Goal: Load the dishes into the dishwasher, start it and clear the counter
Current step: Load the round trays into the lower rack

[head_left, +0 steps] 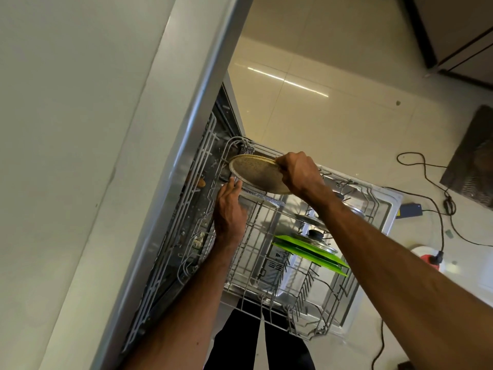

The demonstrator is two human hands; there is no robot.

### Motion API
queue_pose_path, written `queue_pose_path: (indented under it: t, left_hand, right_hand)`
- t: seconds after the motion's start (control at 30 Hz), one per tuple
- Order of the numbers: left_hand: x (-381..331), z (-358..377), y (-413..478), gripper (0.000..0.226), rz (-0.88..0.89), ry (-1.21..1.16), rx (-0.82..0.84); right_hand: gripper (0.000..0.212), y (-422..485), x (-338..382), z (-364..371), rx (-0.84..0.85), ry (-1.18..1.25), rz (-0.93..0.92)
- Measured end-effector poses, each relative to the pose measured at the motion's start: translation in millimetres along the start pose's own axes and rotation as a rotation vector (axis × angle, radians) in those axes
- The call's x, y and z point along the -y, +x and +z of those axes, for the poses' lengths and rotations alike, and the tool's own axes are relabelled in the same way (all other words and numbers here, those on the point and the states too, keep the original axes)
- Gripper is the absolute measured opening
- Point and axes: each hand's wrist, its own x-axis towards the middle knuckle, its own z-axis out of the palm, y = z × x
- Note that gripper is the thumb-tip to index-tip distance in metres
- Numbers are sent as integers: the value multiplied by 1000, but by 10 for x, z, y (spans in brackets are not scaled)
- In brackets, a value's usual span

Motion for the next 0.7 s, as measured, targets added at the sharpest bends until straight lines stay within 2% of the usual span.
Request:
queue_pose_path:
  t: [0.27,0.47,0.6,0.7]
  left_hand:
    - [-8,38,-8,68,-18,-3,-15]
    - [8,71,-12,71,-22,-13,-13]
    - [1,62,-23,76,-10,14,6]
    - [-19,49,-44,83,-1,38,41]
  right_hand:
    - [27,19,-6,178,22,62,19]
    - [47,-49,10,325,133,149,42]
    - [65,-137,-45,436,44,138,-58]
    - [74,-192,-128,535,18,149,-15]
